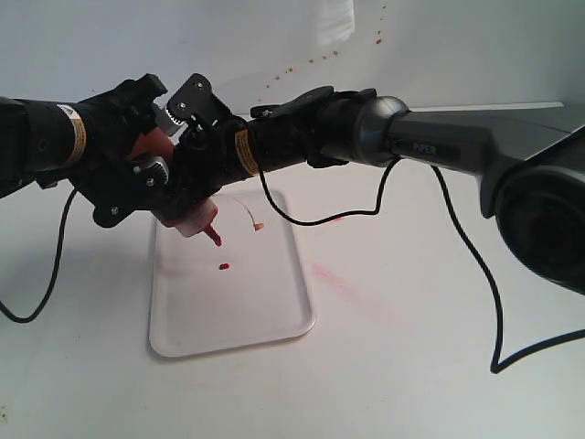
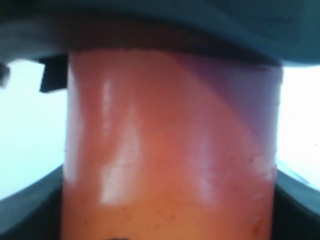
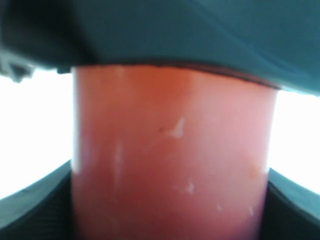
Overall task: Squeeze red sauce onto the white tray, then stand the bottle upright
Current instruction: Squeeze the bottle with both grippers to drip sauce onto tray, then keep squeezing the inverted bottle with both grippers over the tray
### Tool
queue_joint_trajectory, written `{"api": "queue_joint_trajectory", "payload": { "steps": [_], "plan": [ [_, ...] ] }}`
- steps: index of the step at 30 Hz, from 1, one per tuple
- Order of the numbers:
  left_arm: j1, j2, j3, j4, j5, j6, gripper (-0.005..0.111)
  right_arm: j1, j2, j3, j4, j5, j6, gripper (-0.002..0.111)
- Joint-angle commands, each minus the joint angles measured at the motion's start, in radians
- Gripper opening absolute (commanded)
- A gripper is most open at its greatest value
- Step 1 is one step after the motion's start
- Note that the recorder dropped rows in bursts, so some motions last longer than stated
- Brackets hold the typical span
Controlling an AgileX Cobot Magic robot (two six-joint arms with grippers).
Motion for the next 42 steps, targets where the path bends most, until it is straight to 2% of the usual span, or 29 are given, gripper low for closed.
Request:
{"api": "queue_joint_trajectory", "payload": {
  "steps": [1, 9, 11, 13, 14, 18, 20, 21, 30, 33, 35, 40, 41, 42],
  "plan": [
    [-0.006, -0.017, -0.009, -0.003, -0.005, -0.011, 0.000, -0.005, -0.008, -0.005, 0.010, -0.024, -0.003, 0.000],
    [-0.006, -0.017, -0.009, -0.003, -0.005, -0.011, 0.000, -0.005, -0.008, -0.005, 0.010, -0.024, -0.003, 0.000],
    [-0.006, -0.017, -0.009, -0.003, -0.005, -0.011, 0.000, -0.005, -0.008, -0.005, 0.010, -0.024, -0.003, 0.006],
    [-0.006, -0.017, -0.009, -0.003, -0.005, -0.013, 0.000, -0.005, -0.008, -0.005, 0.010, -0.024, -0.003, 0.021],
    [-0.006, -0.017, -0.009, -0.003, -0.005, -0.013, 0.000, -0.005, -0.008, -0.005, 0.010, -0.024, -0.003, 0.032],
    [-0.006, -0.017, -0.009, -0.003, -0.005, -0.013, 0.000, -0.005, -0.008, -0.005, 0.010, -0.024, -0.003, 0.090],
    [-0.006, -0.017, -0.009, -0.003, -0.003, -0.013, 0.000, -0.005, -0.008, -0.005, 0.010, -0.026, 0.009, 0.104],
    [-0.006, -0.017, -0.009, -0.003, -0.001, -0.013, 0.000, -0.005, -0.008, -0.005, 0.010, -0.029, 0.024, 0.105],
    [-0.006, -0.017, -0.009, -0.003, -0.001, -0.010, 0.000, -0.029, -0.014, -0.005, 0.010, -0.078, 0.053, 0.105],
    [-0.006, -0.017, -0.009, -0.003, -0.001, -0.010, 0.000, -0.032, -0.014, -0.005, 0.010, -0.078, 0.054, 0.101],
    [-0.006, -0.017, -0.009, -0.003, -0.001, -0.010, 0.000, -0.030, -0.014, -0.005, 0.010, -0.081, 0.054, 0.092],
    [-0.006, -0.017, -0.009, -0.003, -0.001, -0.010, 0.000, -0.030, -0.014, -0.005, 0.010, -0.128, 0.052, 0.048],
    [-0.006, -0.017, -0.009, -0.003, -0.001, -0.010, 0.000, -0.030, -0.014, -0.005, 0.010, -0.139, 0.050, 0.028],
    [-0.006, -0.017, -0.009, -0.003, -0.001, -0.010, 0.000, -0.030, -0.014, -0.005, 0.010, -0.141, 0.042, 0.016]
  ]
}}
